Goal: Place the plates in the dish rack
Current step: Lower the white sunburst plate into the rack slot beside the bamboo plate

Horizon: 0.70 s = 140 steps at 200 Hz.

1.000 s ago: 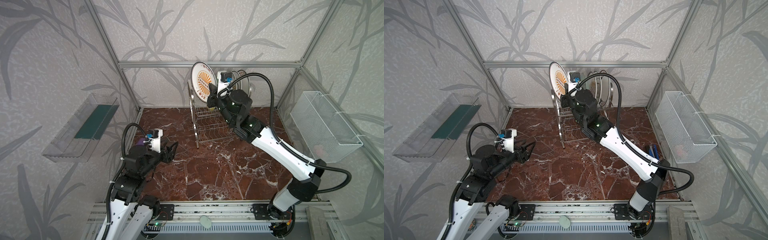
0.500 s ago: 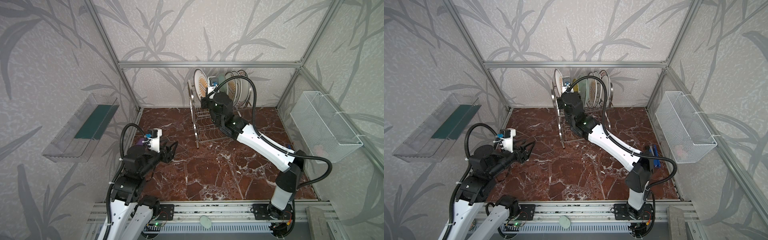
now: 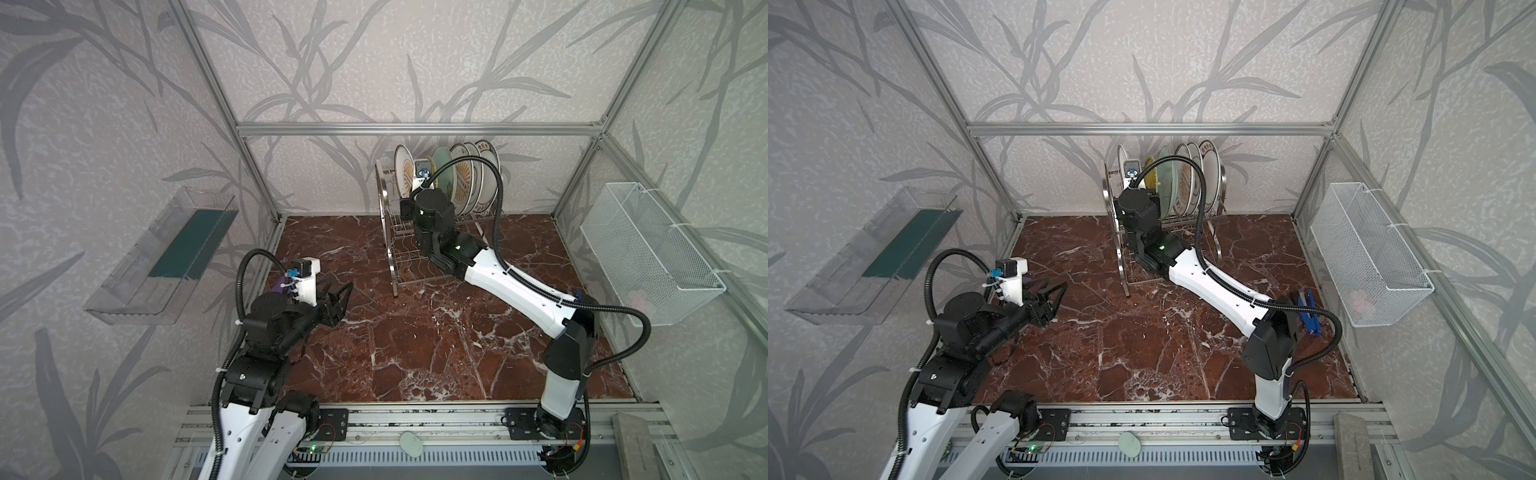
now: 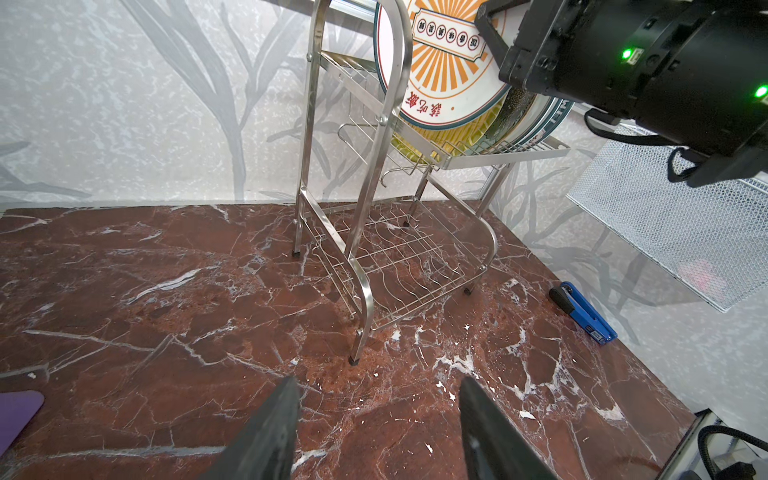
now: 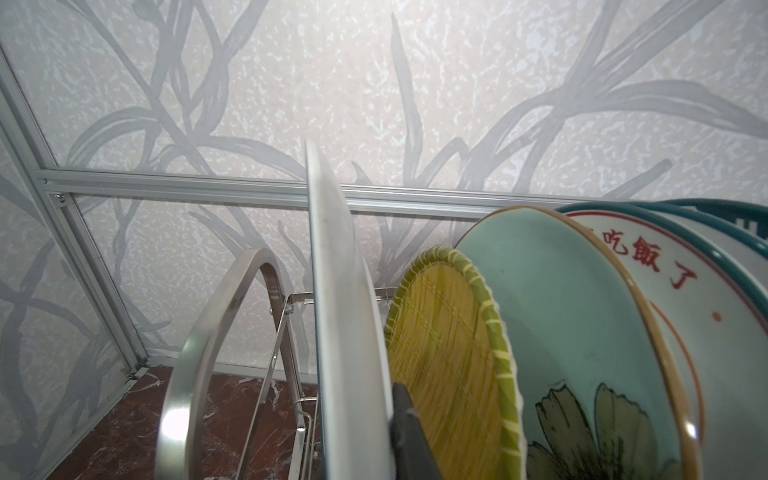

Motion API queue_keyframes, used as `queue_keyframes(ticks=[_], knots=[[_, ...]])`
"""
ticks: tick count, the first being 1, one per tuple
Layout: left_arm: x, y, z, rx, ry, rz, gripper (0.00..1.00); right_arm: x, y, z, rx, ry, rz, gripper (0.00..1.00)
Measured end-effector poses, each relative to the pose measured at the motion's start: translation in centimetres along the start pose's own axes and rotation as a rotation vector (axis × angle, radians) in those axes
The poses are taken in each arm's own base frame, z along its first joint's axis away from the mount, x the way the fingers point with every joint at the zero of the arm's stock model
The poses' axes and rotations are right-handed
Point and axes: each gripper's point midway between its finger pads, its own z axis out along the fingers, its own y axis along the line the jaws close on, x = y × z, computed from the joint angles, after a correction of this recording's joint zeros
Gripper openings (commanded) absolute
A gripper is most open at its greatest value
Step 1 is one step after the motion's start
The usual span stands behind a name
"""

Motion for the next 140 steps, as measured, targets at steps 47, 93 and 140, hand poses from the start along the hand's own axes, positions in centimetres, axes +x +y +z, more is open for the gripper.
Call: queue_keyframes(ticks=[47,93,140], knots=[[0.0,0.2,0.0,-0.006,-0.002,-0.002,0.60,1.4,0.2,0.5,0.020,0.018,0.011,0.00],[-0.1,0.2,0.0,-0.007,-0.002,-0.004,0.60,1.7,0.5,0.5,0.040,0.011,0.019,0.00],[-0.1,0.2,0.0,-0.005,-0.002,-0.008,0.60,2.9,1.0,0.8,0.044,0.025,0.005,0.00]])
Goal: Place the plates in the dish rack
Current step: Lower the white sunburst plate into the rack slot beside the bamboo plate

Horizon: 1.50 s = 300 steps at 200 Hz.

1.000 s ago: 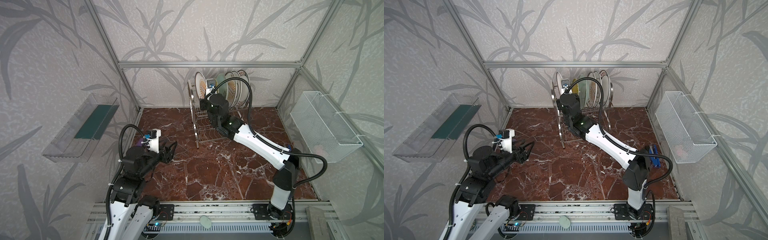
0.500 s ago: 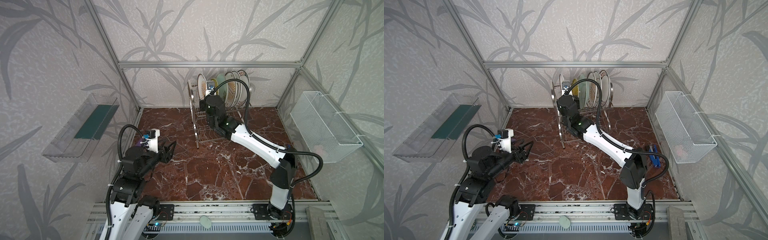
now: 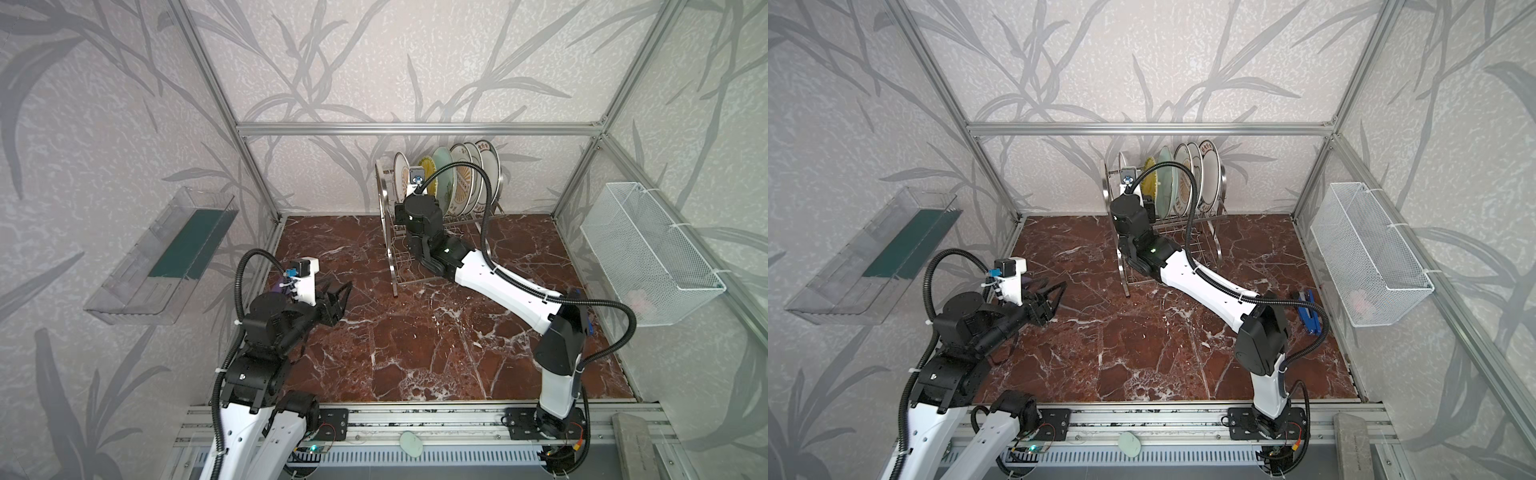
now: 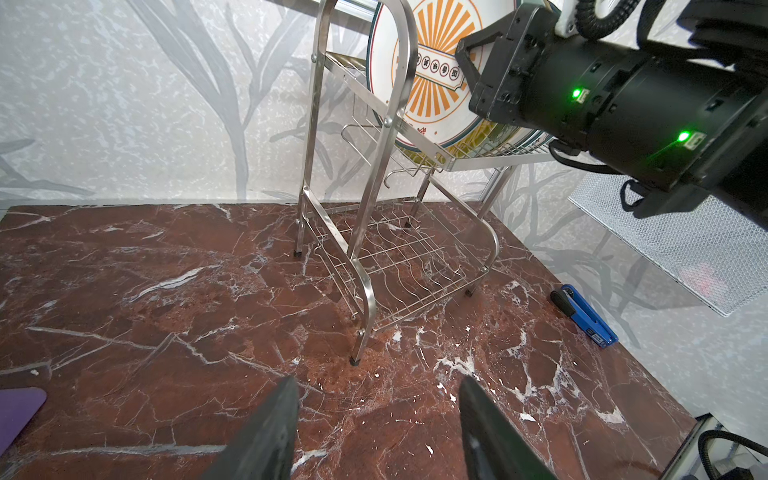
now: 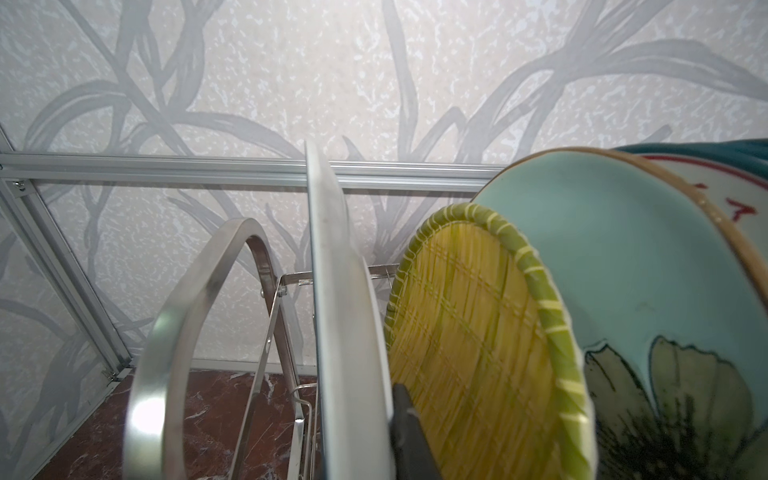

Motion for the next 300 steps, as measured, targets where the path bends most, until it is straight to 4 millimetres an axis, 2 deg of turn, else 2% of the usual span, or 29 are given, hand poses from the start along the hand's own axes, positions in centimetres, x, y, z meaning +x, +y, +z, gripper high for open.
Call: queue_keyframes(ticks=[45,145,214,243,300], knots=[[0.0,0.1,0.0,-0.002,-0.001,-0.003,0.60,1.7,0.5,0.6,0.013,0.021,-0.024,0.00],[-0.1,0.2,-0.1,-0.001,-0.003,-0.008,0.60,1.8,0.6,0.8,0.027,0.019,-0.047,0.00],[-0.5,0.5,-0.1,-0.003,-0.018,-0.027,0.60,1.9,0.9,0.9,0.026,0.022,-0.052,0.08],[-0.5,0.7,-0.1,-0.006,-0.020,-0.036,0.60,1.9,1.0,0.9,0.019,0.022,-0.052,0.14],[-0.2,0.7,0.0,0.000,-0.013,-0.041,0.60,1.9,1.3,0.9,0.004,0.023,-0.051,0.17]])
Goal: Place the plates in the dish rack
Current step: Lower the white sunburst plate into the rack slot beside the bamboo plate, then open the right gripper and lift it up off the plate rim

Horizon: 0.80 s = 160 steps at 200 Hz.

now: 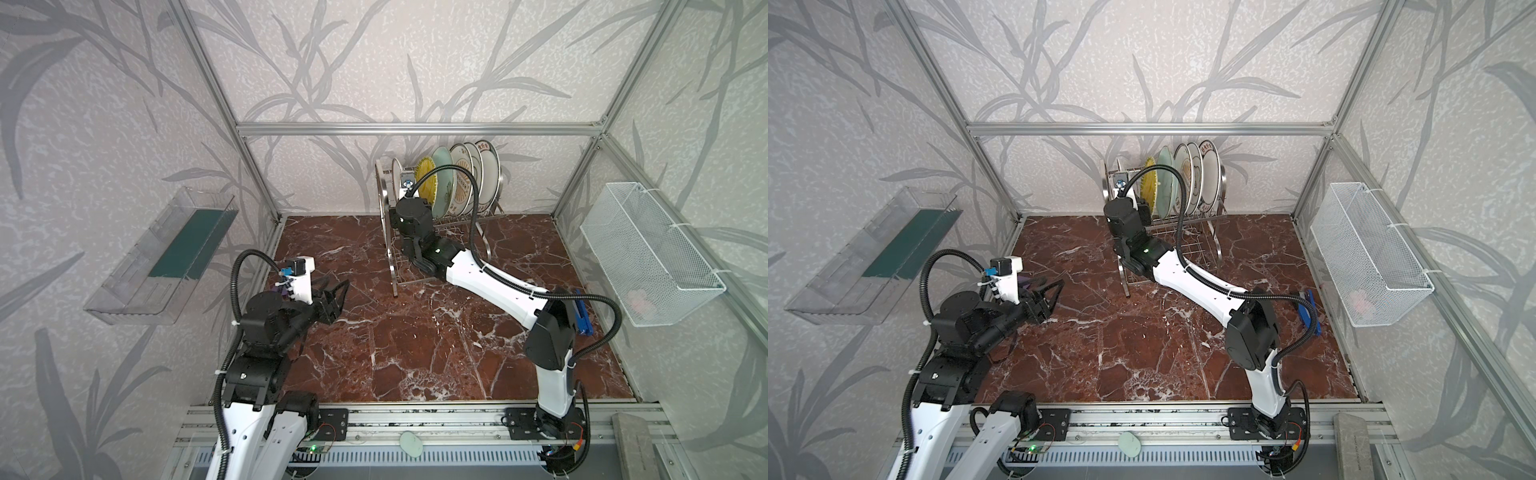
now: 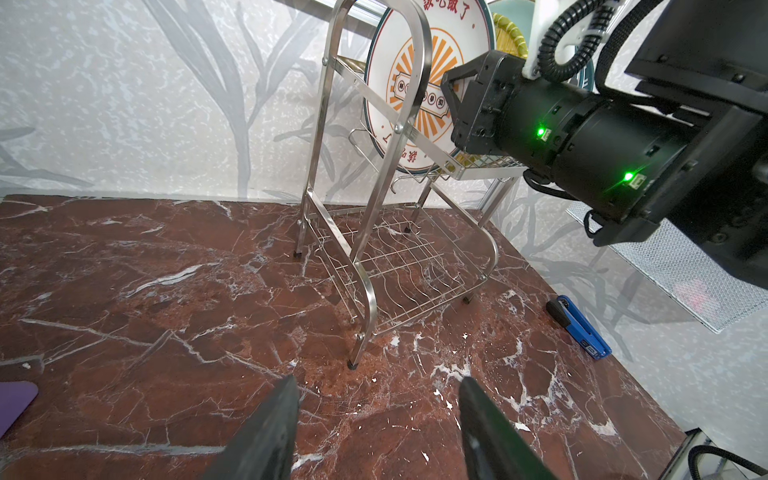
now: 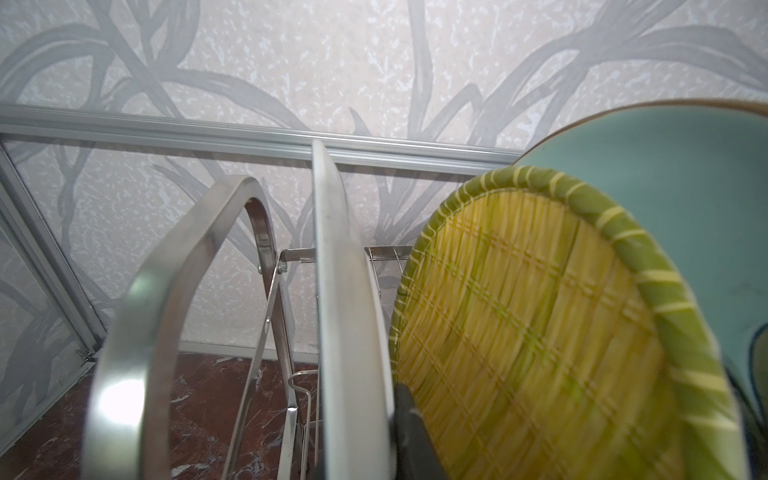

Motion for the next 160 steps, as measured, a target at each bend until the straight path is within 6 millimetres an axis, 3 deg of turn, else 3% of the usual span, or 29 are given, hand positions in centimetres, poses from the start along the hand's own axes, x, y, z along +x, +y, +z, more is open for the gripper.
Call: queue_keyframes(ticks=[130,160], knots=[[0.0,0.1,0.0,-0.001,-0.001,-0.001,0.60,-0.8,0.3,-0.3,-0.035,-0.011,-0.003,0.25],[0.0,0.1,0.0,-0.001,-0.001,-0.001,0.60,-2.1,-0.1,-0.8,-0.039,-0.030,0.013,0.37]])
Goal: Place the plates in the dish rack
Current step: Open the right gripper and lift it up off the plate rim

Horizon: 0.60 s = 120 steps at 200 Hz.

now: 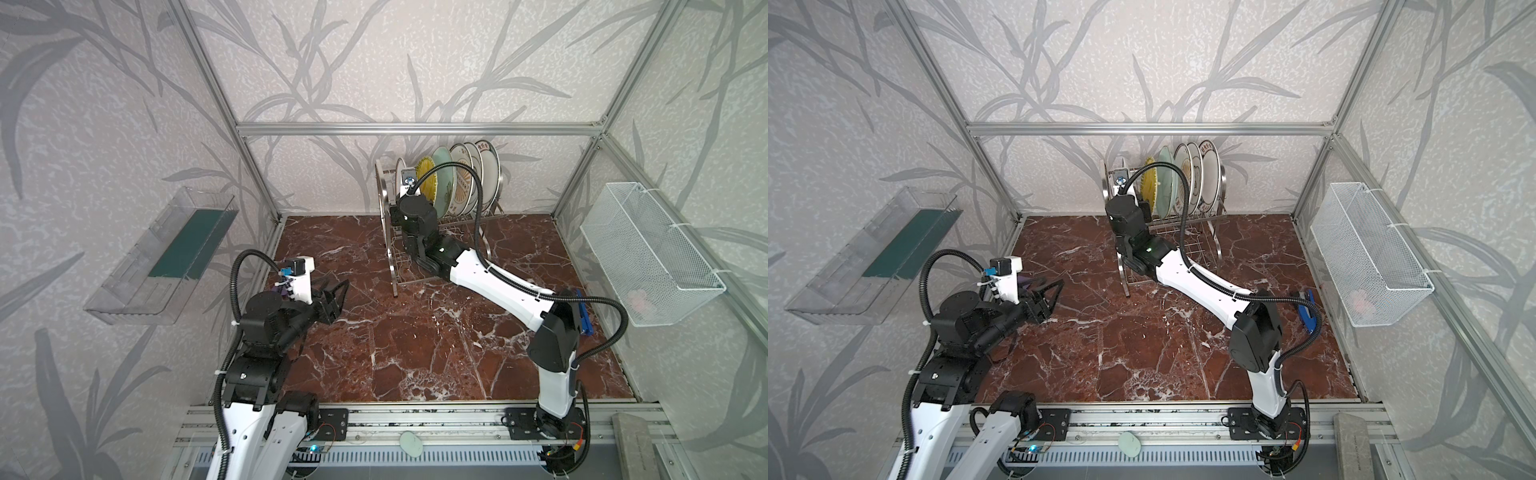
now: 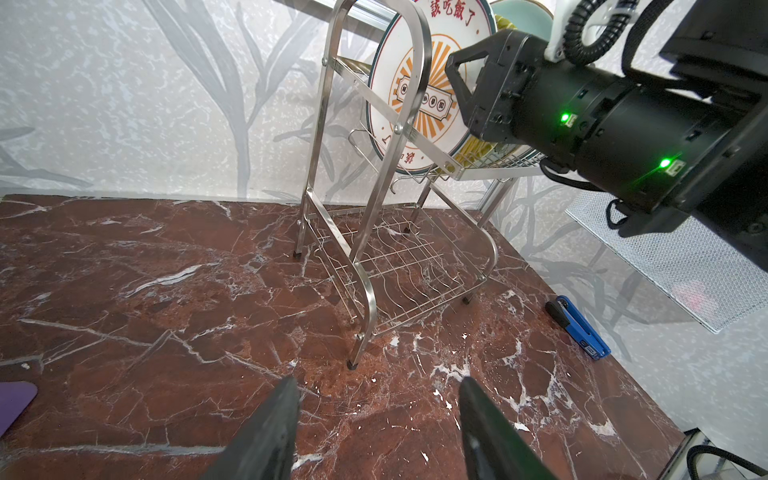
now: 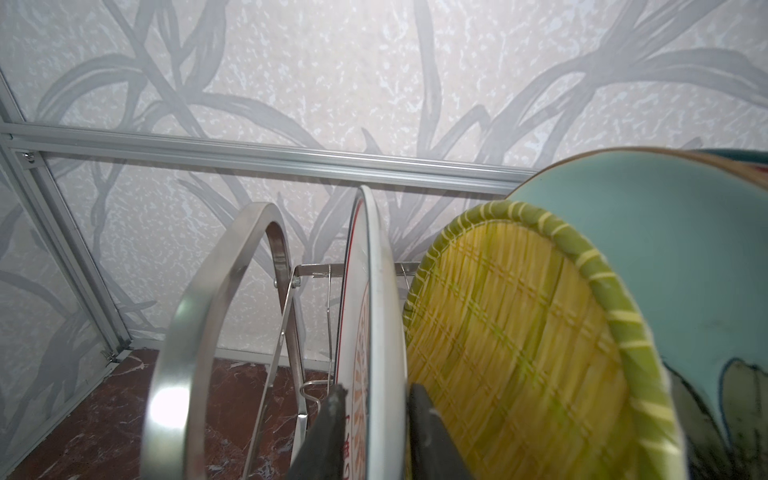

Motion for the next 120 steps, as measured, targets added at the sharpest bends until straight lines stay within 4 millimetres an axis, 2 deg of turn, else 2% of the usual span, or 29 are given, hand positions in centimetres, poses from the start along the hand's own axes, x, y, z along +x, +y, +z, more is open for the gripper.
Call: queue_keyframes(ticks=[35,80,120], knots=[[0.0,0.0,0.0,-0.001,0.000,-0.002,0.60,-1.3,-0.2,-0.4,-0.012,-0.021,0.016,0.49],[-0.2,0.0,0.0,-0.002,-0.008,-0.013,0.60,-2.8,-0.4,-1.1,-0.036,-0.042,0.028,0.51],[-0.4,0.4,0.1,-0.020,-0.015,-0.028,0.60,-4.7,-0.6,-2.1,-0.071,-0.068,0.053,0.59]])
